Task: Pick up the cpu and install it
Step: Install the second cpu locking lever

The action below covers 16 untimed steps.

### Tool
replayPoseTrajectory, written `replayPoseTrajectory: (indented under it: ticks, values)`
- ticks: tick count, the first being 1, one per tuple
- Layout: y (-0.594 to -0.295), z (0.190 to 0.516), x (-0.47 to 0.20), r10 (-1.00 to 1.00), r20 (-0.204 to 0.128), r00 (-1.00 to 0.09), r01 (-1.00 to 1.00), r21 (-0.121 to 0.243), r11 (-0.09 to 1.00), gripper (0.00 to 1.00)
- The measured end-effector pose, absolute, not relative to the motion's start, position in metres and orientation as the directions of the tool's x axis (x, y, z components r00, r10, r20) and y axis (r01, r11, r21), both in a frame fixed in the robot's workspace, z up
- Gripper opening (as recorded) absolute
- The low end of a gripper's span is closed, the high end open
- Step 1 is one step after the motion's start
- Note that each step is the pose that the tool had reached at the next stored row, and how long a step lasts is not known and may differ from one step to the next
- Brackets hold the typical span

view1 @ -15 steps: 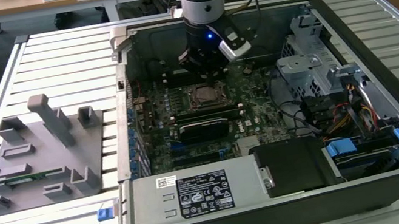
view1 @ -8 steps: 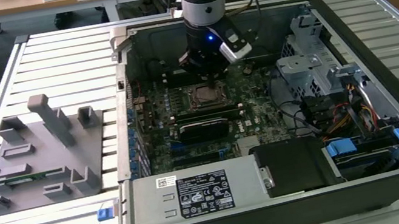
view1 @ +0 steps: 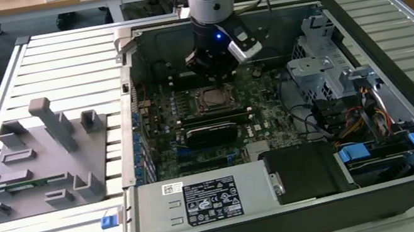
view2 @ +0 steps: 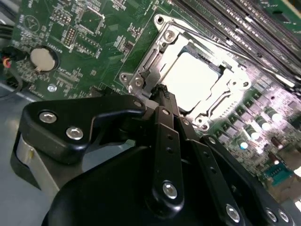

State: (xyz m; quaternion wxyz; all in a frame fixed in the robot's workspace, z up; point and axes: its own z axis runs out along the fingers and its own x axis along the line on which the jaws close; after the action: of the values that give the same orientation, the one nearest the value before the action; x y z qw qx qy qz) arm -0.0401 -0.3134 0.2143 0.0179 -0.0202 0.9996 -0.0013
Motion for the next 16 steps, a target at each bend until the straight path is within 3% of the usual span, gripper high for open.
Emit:
replayPoseTrajectory:
  ticks: [16]
  values:
    - [-0.324, 0.225, -0.04, -0.041, -0.03, -0.999, -0.04, -0.003, 0.999, 0.11]
